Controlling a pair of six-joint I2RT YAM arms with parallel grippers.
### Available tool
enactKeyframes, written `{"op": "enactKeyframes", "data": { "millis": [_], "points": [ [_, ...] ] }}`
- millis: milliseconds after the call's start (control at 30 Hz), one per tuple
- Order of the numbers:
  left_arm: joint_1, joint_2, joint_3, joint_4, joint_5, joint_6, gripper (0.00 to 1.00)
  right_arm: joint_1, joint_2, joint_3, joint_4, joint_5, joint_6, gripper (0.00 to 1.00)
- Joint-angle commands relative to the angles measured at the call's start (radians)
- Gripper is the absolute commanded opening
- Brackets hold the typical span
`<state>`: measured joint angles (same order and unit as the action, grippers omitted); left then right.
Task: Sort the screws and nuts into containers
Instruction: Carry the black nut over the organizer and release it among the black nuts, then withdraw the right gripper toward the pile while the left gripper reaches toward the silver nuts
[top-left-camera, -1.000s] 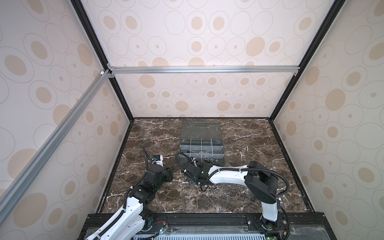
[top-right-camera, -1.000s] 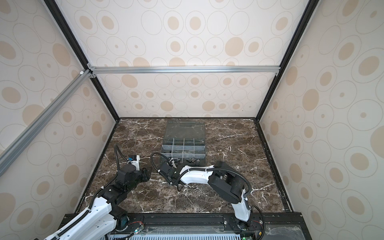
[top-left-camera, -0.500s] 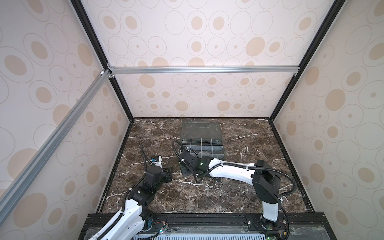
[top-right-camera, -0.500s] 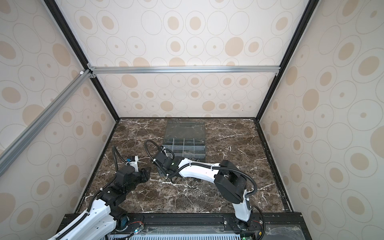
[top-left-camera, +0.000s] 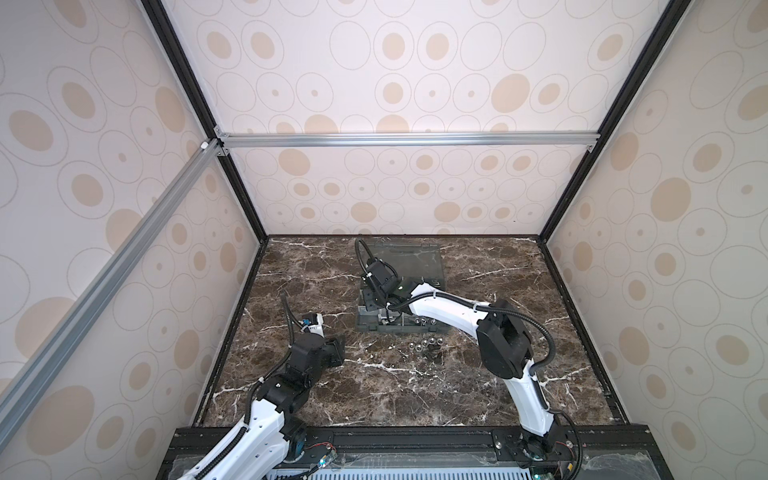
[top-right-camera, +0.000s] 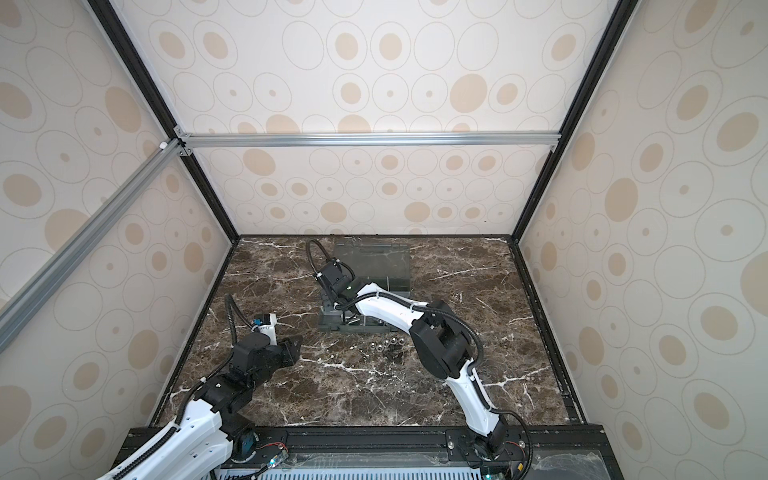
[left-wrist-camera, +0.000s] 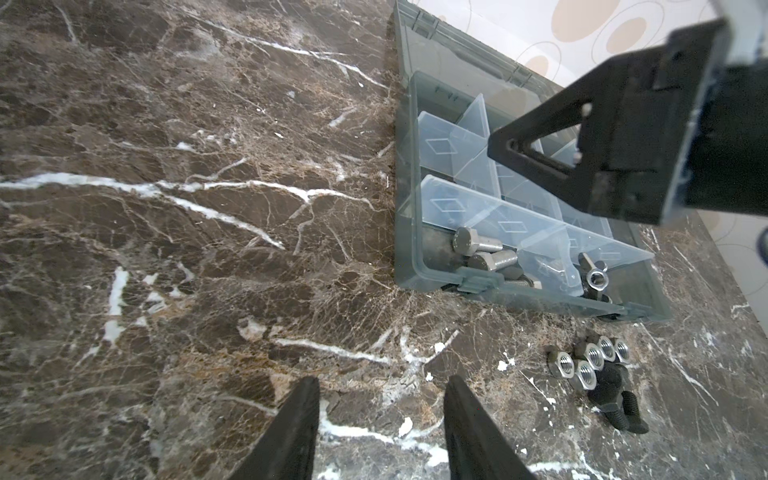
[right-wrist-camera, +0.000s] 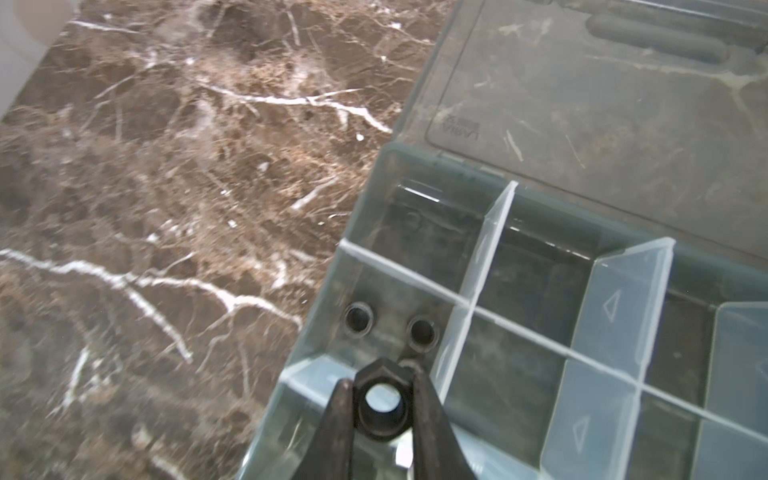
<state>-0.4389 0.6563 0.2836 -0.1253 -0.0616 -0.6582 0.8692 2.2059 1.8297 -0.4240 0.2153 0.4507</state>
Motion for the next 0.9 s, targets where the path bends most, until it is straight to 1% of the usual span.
{"op": "enactKeyframes", "data": {
  "millis": [0, 100, 267, 367, 500, 633, 733, 867],
  "points": [
    [0.007, -0.001, -0.004, 0.027, -0.003, -0.003, 0.49, -0.005, 0.027, 0.047, -0.051, -0.011, -0.026, 0.22],
    [0.006, 0.000, -0.008, 0.032, 0.003, -0.004, 0.49, -0.014, 0.043, 0.067, -0.065, -0.015, -0.026, 0.25],
    [0.006, -0.004, -0.009, 0.035, 0.008, -0.008, 0.49, -0.016, 0.048, 0.076, -0.075, -0.024, -0.018, 0.39],
    [0.006, -0.008, -0.009, 0.030, 0.009, -0.009, 0.49, -0.016, 0.041, 0.078, -0.075, -0.022, -0.020, 0.43],
    [0.006, -0.009, -0.002, 0.032, 0.014, -0.004, 0.49, -0.016, 0.007, 0.070, -0.078, -0.013, -0.023, 0.45],
    [0.006, -0.009, 0.011, 0.032, 0.019, 0.005, 0.49, -0.017, -0.061, 0.021, -0.073, -0.011, -0.017, 0.45],
    [0.007, -0.009, 0.002, 0.045, 0.037, 0.002, 0.49, -0.014, -0.131, -0.054, -0.067, -0.014, -0.006, 0.45],
    [0.006, 0.002, -0.002, 0.059, 0.057, 0.007, 0.49, -0.013, -0.258, -0.208, -0.030, -0.005, 0.003, 0.45]
  ]
}}
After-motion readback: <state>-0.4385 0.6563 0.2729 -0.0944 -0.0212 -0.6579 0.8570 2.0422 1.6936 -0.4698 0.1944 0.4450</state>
